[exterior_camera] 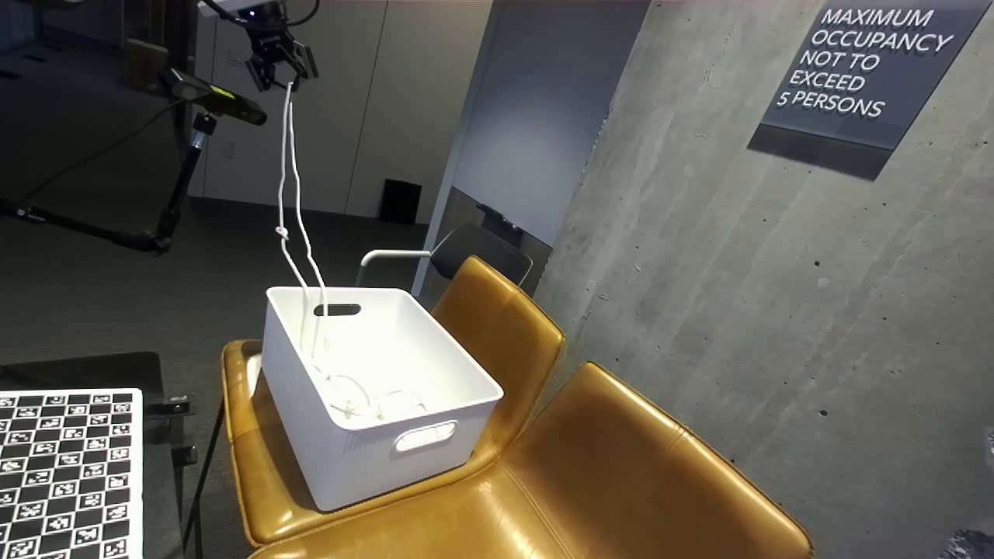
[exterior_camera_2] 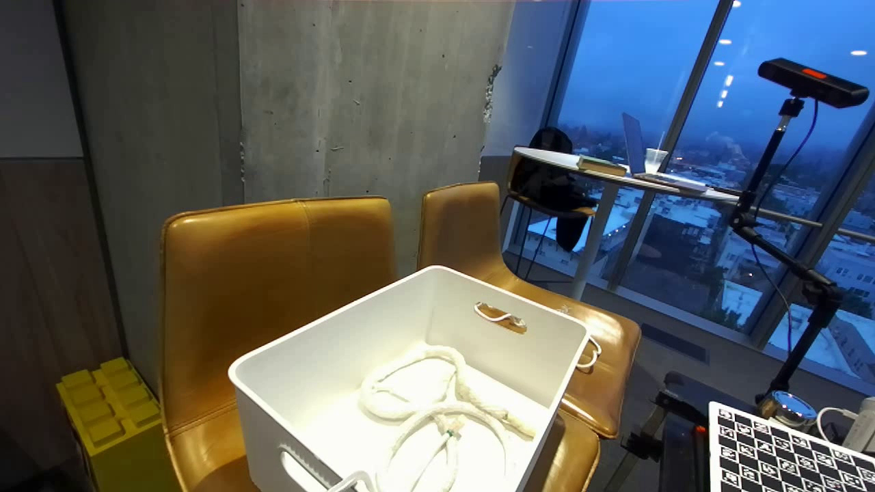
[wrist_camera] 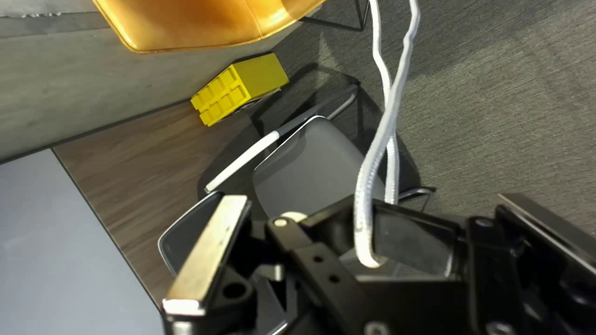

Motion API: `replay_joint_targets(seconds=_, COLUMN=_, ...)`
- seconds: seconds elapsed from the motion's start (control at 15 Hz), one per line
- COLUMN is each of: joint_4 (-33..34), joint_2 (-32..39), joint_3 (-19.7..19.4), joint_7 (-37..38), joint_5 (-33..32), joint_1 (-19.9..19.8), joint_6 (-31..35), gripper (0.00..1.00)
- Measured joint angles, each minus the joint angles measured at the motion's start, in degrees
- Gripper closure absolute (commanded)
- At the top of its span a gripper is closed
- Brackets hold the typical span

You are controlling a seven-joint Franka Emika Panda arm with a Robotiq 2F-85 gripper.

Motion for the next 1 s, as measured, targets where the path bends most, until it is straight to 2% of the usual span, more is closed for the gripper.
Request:
replay_joint_targets(seconds=0.27, joint_4=0.02, joint_2=-1.47, joint_3=-0.32, joint_7=-0.01, joint_5=0.41, joint_1=-6.13, joint_6=-0.03, gripper=1.0)
replay_joint_targets(seconds=0.53, joint_4=-1.78, joint_2=-6.09, joint_3=-0.2, joint_7=-0.06, joint_5=3.93, joint_1=-13.26, joint_6=-0.03, gripper=1.0)
replay_joint_targets(seconds=1.0, joint_4=-13.22, joint_2=-15.12, joint_3=-0.11, joint_7=0.05, joint_5=11.03, joint_1=-24.22, joint_6=0.27, gripper=1.0)
